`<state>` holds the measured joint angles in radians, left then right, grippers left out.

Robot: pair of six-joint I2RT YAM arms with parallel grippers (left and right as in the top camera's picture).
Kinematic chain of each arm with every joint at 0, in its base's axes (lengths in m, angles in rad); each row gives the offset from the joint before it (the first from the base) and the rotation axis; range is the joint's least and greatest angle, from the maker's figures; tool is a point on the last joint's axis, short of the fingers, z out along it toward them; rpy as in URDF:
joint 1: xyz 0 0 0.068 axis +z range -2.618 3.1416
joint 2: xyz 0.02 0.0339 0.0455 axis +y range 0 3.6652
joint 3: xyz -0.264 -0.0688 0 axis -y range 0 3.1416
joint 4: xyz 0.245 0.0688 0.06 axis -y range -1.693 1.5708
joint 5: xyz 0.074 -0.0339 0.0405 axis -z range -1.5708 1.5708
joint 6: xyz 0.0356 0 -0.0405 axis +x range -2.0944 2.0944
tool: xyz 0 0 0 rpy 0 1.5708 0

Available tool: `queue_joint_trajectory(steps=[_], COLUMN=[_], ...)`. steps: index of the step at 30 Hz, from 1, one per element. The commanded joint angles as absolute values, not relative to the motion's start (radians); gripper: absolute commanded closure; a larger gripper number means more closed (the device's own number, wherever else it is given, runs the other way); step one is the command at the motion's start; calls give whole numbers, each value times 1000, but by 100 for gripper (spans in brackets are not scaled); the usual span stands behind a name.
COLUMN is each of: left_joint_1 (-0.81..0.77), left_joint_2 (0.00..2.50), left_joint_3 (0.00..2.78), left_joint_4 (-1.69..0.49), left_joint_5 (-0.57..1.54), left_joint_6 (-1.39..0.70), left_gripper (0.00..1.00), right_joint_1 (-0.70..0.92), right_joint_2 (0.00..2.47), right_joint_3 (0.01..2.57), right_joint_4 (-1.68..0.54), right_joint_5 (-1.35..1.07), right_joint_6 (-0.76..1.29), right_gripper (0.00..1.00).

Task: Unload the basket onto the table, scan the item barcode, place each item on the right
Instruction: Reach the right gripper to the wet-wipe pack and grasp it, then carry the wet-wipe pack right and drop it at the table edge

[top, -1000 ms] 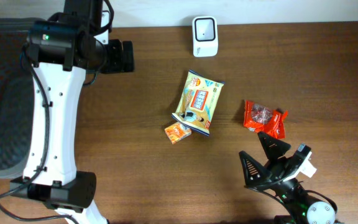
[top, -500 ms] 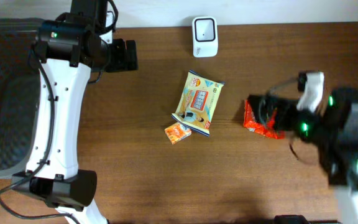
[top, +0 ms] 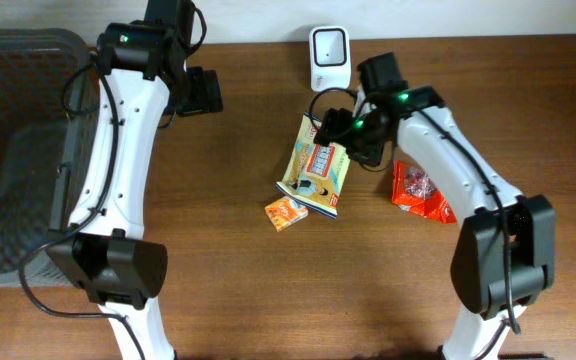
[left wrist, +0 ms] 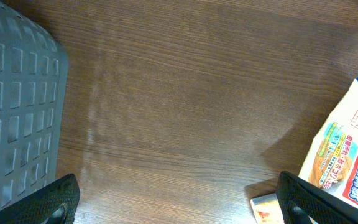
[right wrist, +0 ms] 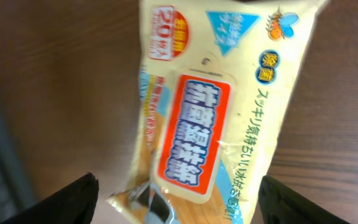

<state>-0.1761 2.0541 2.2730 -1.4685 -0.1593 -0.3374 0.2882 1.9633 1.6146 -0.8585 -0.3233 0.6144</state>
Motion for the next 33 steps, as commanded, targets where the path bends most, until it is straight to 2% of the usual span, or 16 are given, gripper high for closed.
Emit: queue_joint_trajectory(steps=[1, 4, 19, 21, 22, 25, 26, 28, 29, 33], left_joint_1=[-173, -173, -174, -174, -174, -174, -174, -174, -174, -174], left_joint_2=[2067, 2067, 2067, 2067, 2067, 2067, 2067, 2067, 2067, 2067], left_joint_3=[2271, 2270, 2271, 2271, 2270, 2271, 2271, 2271, 2270, 2271], left_joint_4=[-1467, -1474, -1481, -1481, -1481, -1481, -1481, -1481, -1481, -1481], left_joint_5=[-181, -181, -181, -181, -181, -181, -181, -181, -181, -181], left_joint_6=[-348, -347, -347, -347, -347, -347, -347, -347, -347, -347], left_gripper=[1, 1, 1, 1, 1, 1, 1, 1, 1, 1], right_joint_1=[360, 402, 442, 445, 445, 445, 445, 443, 442, 427], right_joint_2=[1992, 2041, 2152, 2152, 2152, 2152, 2151, 2149, 2148, 2147], right_joint_3=[1624, 1624, 1620, 1620, 1620, 1620, 1620, 1625, 1638, 1753], right_joint_4=[-867, -863, -791, -796, -798, -800, -800, -817, -838, -957], right_joint_5=[-47, 36, -7, 15, 16, 16, 16, 15, 16, 12], right_joint_6=[739, 767, 764, 764, 764, 754, 736, 733, 733, 659], right_gripper=[15, 15, 16, 28, 44, 63, 75, 92, 96, 96])
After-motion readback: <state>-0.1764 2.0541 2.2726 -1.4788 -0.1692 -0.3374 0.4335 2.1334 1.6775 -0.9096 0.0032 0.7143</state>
